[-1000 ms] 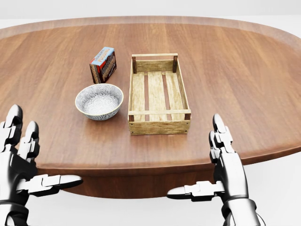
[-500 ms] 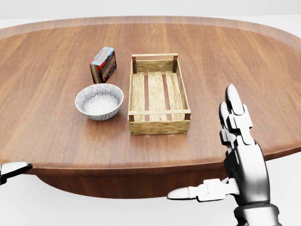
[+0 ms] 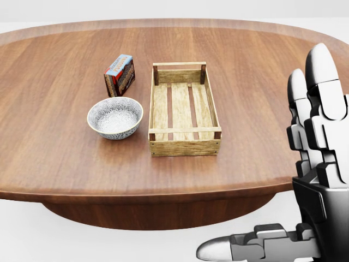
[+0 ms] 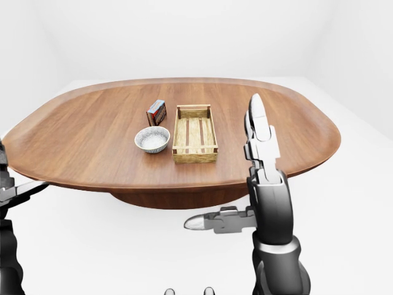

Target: Pick up the bowl on the left and put it in the tray.

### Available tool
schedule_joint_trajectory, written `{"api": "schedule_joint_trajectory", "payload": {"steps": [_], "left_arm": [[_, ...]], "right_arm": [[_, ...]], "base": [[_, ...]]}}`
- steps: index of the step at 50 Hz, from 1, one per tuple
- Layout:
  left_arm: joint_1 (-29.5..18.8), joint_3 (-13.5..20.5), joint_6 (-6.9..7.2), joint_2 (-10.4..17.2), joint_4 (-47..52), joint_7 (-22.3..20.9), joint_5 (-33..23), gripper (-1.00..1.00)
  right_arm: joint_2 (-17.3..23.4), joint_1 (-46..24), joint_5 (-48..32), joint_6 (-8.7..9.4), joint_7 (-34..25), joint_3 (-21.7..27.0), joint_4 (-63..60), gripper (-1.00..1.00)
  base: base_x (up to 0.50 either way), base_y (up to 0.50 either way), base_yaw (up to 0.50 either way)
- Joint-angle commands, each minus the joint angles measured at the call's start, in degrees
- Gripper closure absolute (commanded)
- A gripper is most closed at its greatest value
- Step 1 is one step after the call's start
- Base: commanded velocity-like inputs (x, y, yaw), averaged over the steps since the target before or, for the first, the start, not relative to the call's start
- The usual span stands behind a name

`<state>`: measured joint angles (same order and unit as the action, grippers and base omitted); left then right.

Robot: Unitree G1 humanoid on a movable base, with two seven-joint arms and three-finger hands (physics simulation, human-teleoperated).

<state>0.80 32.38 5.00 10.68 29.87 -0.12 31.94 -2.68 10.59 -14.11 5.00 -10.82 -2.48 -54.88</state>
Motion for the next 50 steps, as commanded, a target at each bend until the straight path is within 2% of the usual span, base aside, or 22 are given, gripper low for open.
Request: {"api": "schedule_joint_trajectory", "payload": {"steps": [1, 3, 6, 8, 10, 13, 16, 17, 24, 25, 26, 28, 34, 35, 37, 39, 42, 46, 47, 48, 50], "left_arm": [[0.77, 1.22, 0.00, -0.20, -0.46, -0.80, 0.80, -1.00], [0.37, 1.85, 0.00, 0.62, 1.42, 0.46, 2.06, -1.00], [0.86, 1.26, 0.00, -0.22, 0.07, -0.70, 1.17, -1.00], [-0.14, 2.49, 0.00, 1.45, 3.26, 1.67, 3.42, -1.00], [-0.30, 2.79, 0.00, 1.57, 3.44, 1.76, 3.66, -1.00], [0.98, 1.78, 0.00, -0.25, 0.46, -0.90, 1.38, -1.00], [1.10, 1.68, 0.00, -0.30, 0.30, -0.97, 1.42, -1.00], [0.46, 2.35, 0.00, 0.74, 2.17, 0.54, 2.81, -1.00], [1.32, 1.34, 0.00, -0.59, 0.46, -1.04, 1.23, -1.00], [0.35, 2.02, 0.00, 0.68, 2.26, 0.73, 2.66, -1.00], [0.27, 2.09, 0.00, 0.74, 2.39, 0.83, 2.74, -1.00], [1.19, 1.06, 0.00, -0.65, 0.03, -1.13, 0.94, -1.00], [1.39, 1.67, 0.00, -0.48, 0.37, -1.16, 1.49, -1.00], [0.28, 2.56, 0.00, 0.96, 2.28, 0.79, 3.18, -1.00], [-0.20, 2.94, 0.00, 1.51, 3.02, 1.57, 3.93, -1.00], [-0.12, 2.96, 0.00, 1.47, 3.40, 1.66, 3.98, -1.00], [1.38, 1.59, 0.00, -0.58, 1.01, -0.96, 1.48, -1.00], [1.47, 1.33, 0.00, -0.76, 0.49, -1.21, 1.16, -1.00], [1.40, 1.36, 0.00, -0.68, 0.50, -1.13, 1.24, -1.00], [0.54, 2.04, 0.00, 0.44, 1.99, 0.39, 2.58, -1.00], [1.14, 1.61, 0.00, -0.33, 0.80, -0.74, 1.68, -1.00]], "right_arm": [[-8.27, 0.44, -8.91, 0.00, -9.41, 0.70, -5.12, -1.00], [-8.77, 0.42, -8.43, 0.00, -9.91, 1.48, -5.12, -1.00], [-7.72, 0.58, -7.12, 0.00, -8.98, 1.69, -5.12, -1.00], [-6.09, 0.68, -7.44, 0.00, -8.73, 1.36, -5.12, -1.00], [-5.25, 0.44, -7.64, 0.00, -8.04, 1.23, -5.12, -1.00], [-5.19, 0.12, -5.27, 0.00, -7.46, 2.03, -5.12, -1.00], [-4.44, 0.22, -4.83, 0.00, -6.67, 1.64, -5.12, -1.00], [-4.24, 0.16, -4.69, 0.00, -6.40, 1.59, -5.12, -1.00], [-2.21, 0.58, -3.15, 0.00, -4.40, 0.85, -5.12, -1.00], [-1.43, 0.59, -2.94, 0.00, -3.70, 0.59, -5.12, -1.00], [-0.94, 0.61, -2.53, 0.00, -3.16, 0.47, -5.12, -1.00], [-0.07, 0.66, -1.61, 0.00, -2.04, 0.24, -5.12, -1.00], [0.46, 0.71, -0.35, 0.00, -1.29, 0.55, -5.12, -1.00], [0.34, 0.67, -0.32, 0.00, -1.34, 0.82, -5.12, -1.00], [-0.08, 0.62, 0.37, 0.00, -1.34, 1.41, -5.12, -1.00], [-0.78, 0.39, 2.51, 0.00, -0.94, 2.23, -5.12, -1.00], [-0.24, 0.08, 2.81, 0.00, -0.01, 2.21, -5.12, -1.00], [0.74, 0.50, 3.81, 0.00, -0.03, 2.02, -5.12, -1.00], [0.57, 1.35, 6.22, 0.00, -0.98, 2.00, -5.11, -1.00], [0.85, 2.08, 7.23, 0.00, -0.91, 1.64, -5.11, -1.00], [1.38, 1.68, 6.46, 0.00, 0.59, 1.85, -5.11, -1.00]], "base": [[0.00, 0.00, 0.00], [0.00, 0.00, 0.00], [0.00, 0.00, 0.00], [0.00, 0.08, 0.00], [0.00, 0.50, 0.00], [0.00, 0.50, 0.00], [0.00, 0.50, 0.00], [0.00, 0.50, 0.00], [0.00, 0.50, 0.00], [0.00, 0.50, 0.00], [0.00, 0.50, 0.00], [0.00, 0.50, 0.00], [0.00, 0.50, 0.00], [0.00, 0.50, 0.00], [0.00, 0.50, 0.00], [0.00, 0.07, 0.00], [0.00, 0.00, 0.00], [0.00, 0.00, 0.00], [0.00, 0.00, 0.00], [0.25, 0.00, 0.00], [0.50, 0.00, 0.00]]}}
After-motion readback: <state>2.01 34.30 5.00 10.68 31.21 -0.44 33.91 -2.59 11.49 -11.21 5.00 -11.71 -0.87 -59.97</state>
